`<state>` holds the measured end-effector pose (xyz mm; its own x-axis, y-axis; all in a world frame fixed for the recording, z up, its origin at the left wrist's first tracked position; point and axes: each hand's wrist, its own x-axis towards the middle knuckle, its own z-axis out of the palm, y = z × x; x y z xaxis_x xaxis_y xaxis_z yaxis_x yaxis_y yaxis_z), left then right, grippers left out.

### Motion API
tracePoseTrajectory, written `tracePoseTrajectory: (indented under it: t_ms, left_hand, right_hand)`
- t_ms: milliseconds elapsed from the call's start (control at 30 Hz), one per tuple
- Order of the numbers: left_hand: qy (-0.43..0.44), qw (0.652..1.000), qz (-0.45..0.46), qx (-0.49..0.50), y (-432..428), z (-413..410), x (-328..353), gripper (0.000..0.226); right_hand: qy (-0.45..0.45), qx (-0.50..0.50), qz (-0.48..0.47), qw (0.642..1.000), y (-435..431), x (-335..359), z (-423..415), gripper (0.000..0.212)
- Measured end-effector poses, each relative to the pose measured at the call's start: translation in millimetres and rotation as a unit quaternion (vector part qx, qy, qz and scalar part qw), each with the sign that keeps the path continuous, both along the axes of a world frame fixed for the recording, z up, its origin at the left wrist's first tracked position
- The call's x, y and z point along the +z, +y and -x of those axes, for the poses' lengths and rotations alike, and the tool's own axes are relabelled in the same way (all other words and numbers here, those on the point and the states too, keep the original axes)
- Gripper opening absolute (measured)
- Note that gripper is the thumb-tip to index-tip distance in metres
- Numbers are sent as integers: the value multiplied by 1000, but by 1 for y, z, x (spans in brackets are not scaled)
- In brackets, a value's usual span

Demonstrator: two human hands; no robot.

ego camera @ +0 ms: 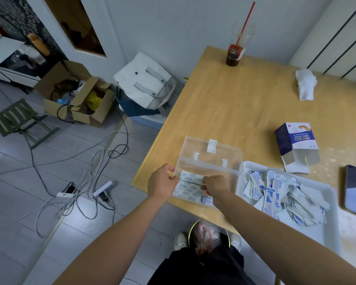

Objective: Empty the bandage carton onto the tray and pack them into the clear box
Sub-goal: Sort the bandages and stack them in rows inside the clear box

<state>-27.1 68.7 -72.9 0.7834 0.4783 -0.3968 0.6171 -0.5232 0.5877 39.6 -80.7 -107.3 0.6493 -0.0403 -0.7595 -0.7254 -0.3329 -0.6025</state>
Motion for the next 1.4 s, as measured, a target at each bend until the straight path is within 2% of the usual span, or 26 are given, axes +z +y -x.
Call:
tracePoseTrajectory:
  t_ms: [167,333,400,500,633,733,833,900,967,1067,1267,1400]
  left_hand:
    - [8,1000,-2,-10,-1,-1,5,29]
    - [-16,999,-39,18,-9,-1,18,27]
    - [-50,996,-70,27,-17,-3,26,22]
    - [-104,992,-73,2,-40,-16,38,4]
    - [-124,989,-8,-81,-95,-47,49,12]
    - [-84,981,34,-172,-143,-66,45,14]
    - [25,963,84,-256,-189,-74,27,14]
    - [83,957,121,-250,-207,-75,11,17]
    - [114,956,128,-239,-217,-75,-2,23]
    - [138,960,142,-197,-227,-76,-19,21]
    - [163,962,170,-136,-230,-78,-33,27]
    - [156,964,171,-134,-230,-77,-31,29]
  right_hand:
    - [14,31,-24,999,6,7,-3,23]
    - [11,73,-25,997,-9,24,-1,10]
    - [-25,89,-44,995,-19,36,1,13]
    - [-128,127,-84,980,-40,64,-1,20]
    - [-202,125,-93,967,-89,87,-17,23]
    - [-199,60,-28,978,-143,79,-25,20]
    - [-137,60,96,984,-200,54,-24,11]
    - [-98,100,151,979,-222,39,-23,14]
    - [-87,141,187,968,-228,28,-24,28]
    - [-82,192,246,946,-221,14,-27,50]
    - [-98,244,288,921,-211,4,-29,39]
    - [-123,222,241,937,-216,0,-32,45]
